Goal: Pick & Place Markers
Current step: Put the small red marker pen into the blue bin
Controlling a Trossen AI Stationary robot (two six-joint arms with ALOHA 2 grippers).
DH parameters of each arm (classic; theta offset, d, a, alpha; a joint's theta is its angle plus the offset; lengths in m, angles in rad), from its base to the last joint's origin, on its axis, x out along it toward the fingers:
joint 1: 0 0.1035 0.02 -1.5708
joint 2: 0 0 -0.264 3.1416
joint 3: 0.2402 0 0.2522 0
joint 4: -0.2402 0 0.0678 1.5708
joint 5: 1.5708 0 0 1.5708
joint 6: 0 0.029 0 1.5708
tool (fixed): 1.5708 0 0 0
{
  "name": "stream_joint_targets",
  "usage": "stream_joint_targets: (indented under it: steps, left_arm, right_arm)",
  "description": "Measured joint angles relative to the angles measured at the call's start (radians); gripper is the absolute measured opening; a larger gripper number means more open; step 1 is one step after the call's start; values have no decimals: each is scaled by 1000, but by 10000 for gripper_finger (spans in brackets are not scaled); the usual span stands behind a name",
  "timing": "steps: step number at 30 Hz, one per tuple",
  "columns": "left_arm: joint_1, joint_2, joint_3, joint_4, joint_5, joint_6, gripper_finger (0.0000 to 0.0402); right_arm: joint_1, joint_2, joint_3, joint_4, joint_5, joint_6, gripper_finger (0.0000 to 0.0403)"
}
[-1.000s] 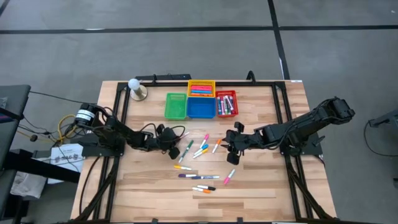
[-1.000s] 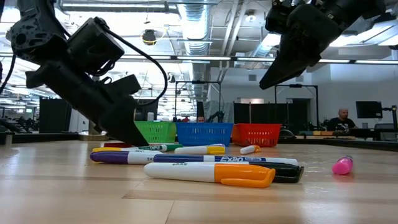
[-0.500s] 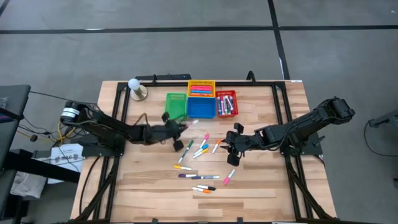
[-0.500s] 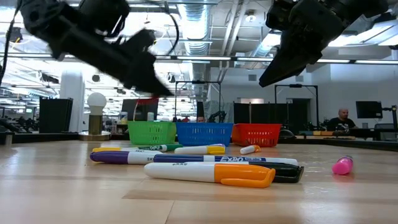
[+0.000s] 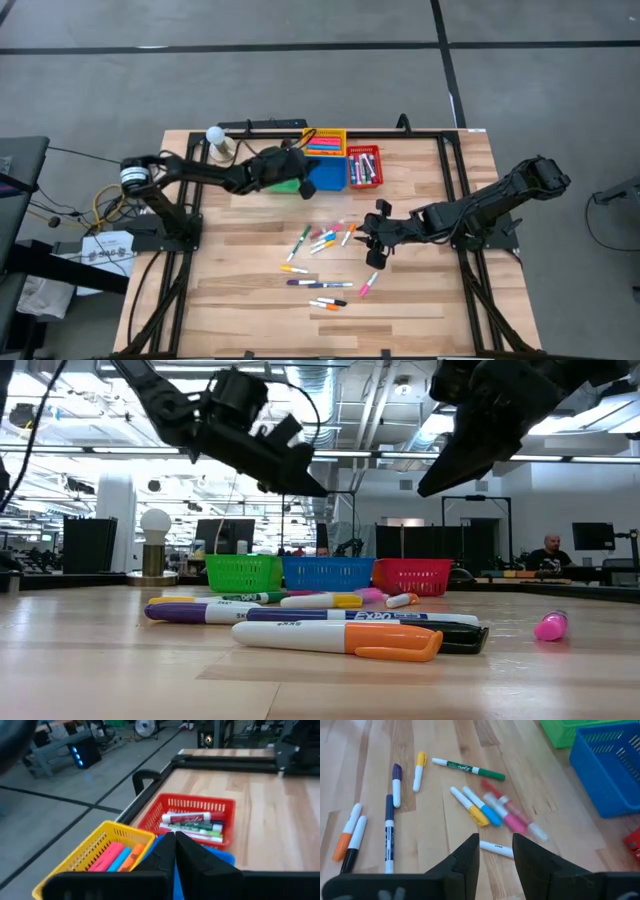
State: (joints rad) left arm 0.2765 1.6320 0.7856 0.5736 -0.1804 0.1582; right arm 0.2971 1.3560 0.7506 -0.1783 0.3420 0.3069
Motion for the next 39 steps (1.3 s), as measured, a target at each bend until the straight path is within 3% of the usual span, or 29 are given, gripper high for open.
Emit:
stream_joint_targets:
  steps: [4, 10, 16, 18, 22, 25, 32, 39]
  left_arm:
    - [16, 17, 6, -8, 33, -13, 7]
    - [-44, 16, 4, -25, 120, -38, 11]
    - [-177, 15, 4, -231, 189, -90, 12]
    - [-238, 15, 3, -351, 135, -123, 12]
    - [-380, 10, 3, -542, -104, -263, 12]
    - [-461, 10, 2, -624, -191, -378, 12]
    - [-512, 10, 3, -626, -212, -504, 24]
    - [-511, 10, 3, -622, -212, -555, 88]
  right_arm:
    - [6, 0, 0, -1, 0, 0, 107]
    - [25, 0, 0, -8, -2, 0, 107]
    - [37, 0, 0, -8, -2, 0, 107]
    - [38, 0, 0, -8, -3, 10, 107]
    - [37, 0, 0, -8, -2, 15, 107]
    - [37, 0, 0, -8, -2, 17, 107]
    - [37, 0, 0, -8, -2, 27, 107]
    - [37, 0, 0, -8, -2, 35, 107]
